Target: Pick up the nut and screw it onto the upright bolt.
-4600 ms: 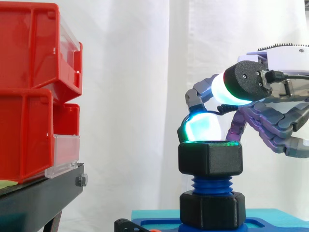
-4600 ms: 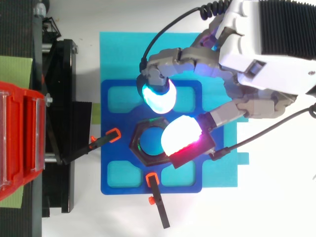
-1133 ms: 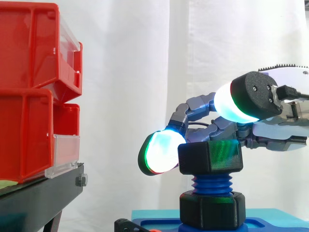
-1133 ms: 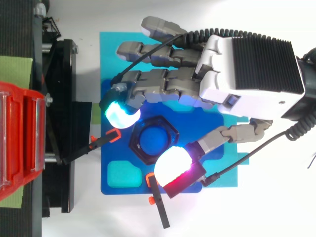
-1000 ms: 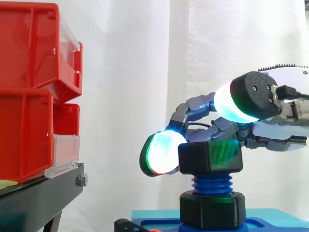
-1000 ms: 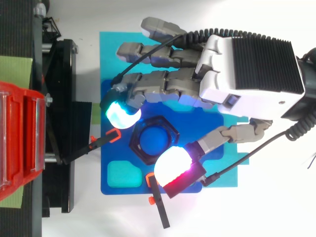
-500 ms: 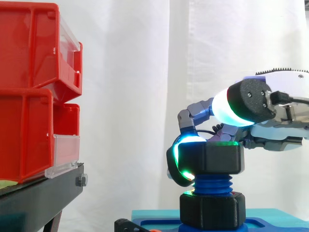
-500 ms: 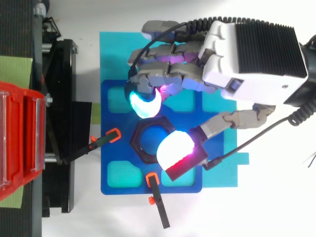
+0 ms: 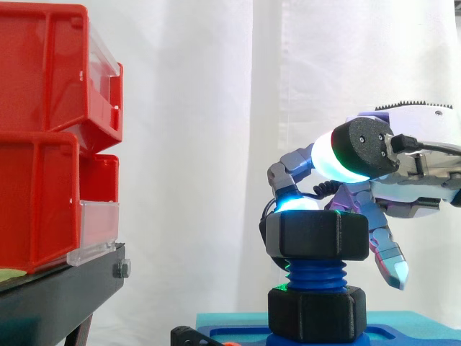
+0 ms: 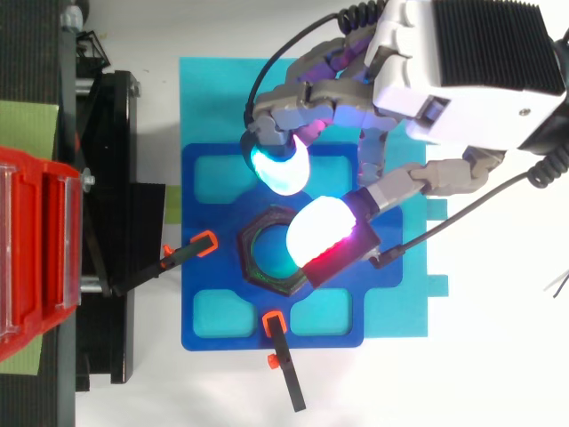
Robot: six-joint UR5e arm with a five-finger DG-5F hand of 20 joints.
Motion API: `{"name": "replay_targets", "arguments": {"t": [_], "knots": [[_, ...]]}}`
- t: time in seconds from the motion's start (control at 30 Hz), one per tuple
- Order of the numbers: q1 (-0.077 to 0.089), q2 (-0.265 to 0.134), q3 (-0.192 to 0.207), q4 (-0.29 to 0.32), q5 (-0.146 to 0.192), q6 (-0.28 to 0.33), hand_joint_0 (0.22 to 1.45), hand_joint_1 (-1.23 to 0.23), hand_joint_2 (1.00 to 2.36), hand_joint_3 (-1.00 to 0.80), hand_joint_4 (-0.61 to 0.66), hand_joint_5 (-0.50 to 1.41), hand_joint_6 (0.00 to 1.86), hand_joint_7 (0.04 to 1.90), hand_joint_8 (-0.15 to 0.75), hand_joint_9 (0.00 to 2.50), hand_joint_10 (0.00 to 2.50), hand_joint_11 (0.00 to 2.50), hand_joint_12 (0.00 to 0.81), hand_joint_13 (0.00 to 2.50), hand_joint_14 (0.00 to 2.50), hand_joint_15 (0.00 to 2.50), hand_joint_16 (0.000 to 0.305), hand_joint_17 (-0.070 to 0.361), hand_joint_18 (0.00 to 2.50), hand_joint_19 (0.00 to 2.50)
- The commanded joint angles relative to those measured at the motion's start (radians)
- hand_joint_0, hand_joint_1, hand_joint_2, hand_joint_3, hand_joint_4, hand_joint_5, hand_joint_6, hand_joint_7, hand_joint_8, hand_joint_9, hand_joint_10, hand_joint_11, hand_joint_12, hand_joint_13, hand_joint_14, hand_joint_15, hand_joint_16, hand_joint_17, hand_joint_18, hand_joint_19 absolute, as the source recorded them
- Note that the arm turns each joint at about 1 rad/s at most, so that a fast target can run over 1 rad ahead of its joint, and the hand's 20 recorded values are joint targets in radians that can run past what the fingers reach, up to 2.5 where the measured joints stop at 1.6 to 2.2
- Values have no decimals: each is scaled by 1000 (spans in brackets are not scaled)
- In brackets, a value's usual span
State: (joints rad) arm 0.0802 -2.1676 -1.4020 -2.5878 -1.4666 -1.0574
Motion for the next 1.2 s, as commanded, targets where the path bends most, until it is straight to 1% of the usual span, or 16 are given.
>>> {"name": "replay_targets", "arguments": {"t": [0.0, 0.07, 0.1, 0.13, 0.2, 0.23, 0.27, 0.37, 0.47, 0.53, 0.6, 0.63, 0.8, 0.97, 1.03, 1.17], "knots": [[-7, 0, 15, -5, -12, -1, 499, -315, 1000, -500, 46, 70, 502, 1334, 249, 1689, 1, 100, 182, 1072, 0, 0, 18, 41, 724, 69], [-11, 0, 28, -9, -21, -1, 498, -307, 1000, -500, 107, 33, 505, 1230, 271, 1618, 4, 117, 206, 997, 0, 0, 21, 46, 672, 67], [-16, 0, 44, -25, -38, -3, 497, -305, 1000, -500, 155, 9, 505, 1115, 262, 1559, 5, 134, 218, 941, 0, 0, 23, 51, 624, 67], [-16, 0, 44, -25, -38, -3, 498, -308, 1000, -500, 161, -6, 505, 1031, 245, 1510, 4, 111, 225, 873, 0, 0, 24, 54, 583, 61], [-20, 0, 66, -51, -61, -9, 497, -315, 1000, -500, 174, -16, 505, 960, 239, 1487, 4, 109, 229, 825, 0, 0, 24, 55, 538, 51], [-22, -1, 98, -77, -69, -16, 496, -320, 1000, -500, 179, -27, 504, 916, 237, 1450, 3, 91, 230, 784, 0, 0, 25, 56, 499, 47], [-22, 0, 112, -86, -70, -23, 496, -322, 1000, -500, 169, -33, 504, 882, 231, 1447, 3, 88, 233, 772, 0, 0, 25, 56, 483, 51], [-14, -1, 120, -92, -66, -29, 489, -333, 1000, -500, 169, -59, 503, 781, 218, 1231, 2, 0, 248, 629, 0, 0, 29, 65, 369, 58], [-7, -1, 120, -89, -64, -30, 469, -339, 1000, -500, 144, -101, 502, 676, 219, 926, 0, 0, 281, 422, 0, 0, 36, 82, 118, 0], [0, -1, 120, -89, -61, -30, 450, -329, 1000, -500, 85, -131, 501, 595, 195, 669, 0, 0, 307, 200, 0, 0, 40, 91, 0, 0], [9, -1, 120, -92, -52, -30, 444, -316, 1000, -500, 72, -136, 501, 565, 182, 532, 0, 0, 313, 94, 0, 0, 42, 95, 0, 0], [16, -1, 120, -94, -43, -30, 436, -289, 1000, -500, 58, -139, 501, 561, 173, 372, 0, 0, 321, 0, 0, 0, 45, 100, 0, 0], [35, -3, 118, -94, -17, -30, 428, -256, 1000, -500, 34, -122, 500, 551, 127, 130, 0, 0, 319, 0, 0, 0, 47, 106, 0, 0], [47, -3, 113, -98, -8, -29, 424, -229, 1000, -500, 33, -82, 501, 590, 114, 82, 0, 0, 320, 0, 0, 0, 48, 109, 0, 0], [50, -3, 100, -94, -4, -29, 424, -225, 1000, -500, 38, -63, 501, 609, 105, 105, 0, 0, 317, 0, 0, 0, 49, 111, 0, 0], [52, -3, 98, -94, -1, -29, 424, -226, 1000, -500, 36, -47, 501, 632, 97, 138, 0, 0, 310, 0, 0, 0, 48, 108, 0, 0]]}}
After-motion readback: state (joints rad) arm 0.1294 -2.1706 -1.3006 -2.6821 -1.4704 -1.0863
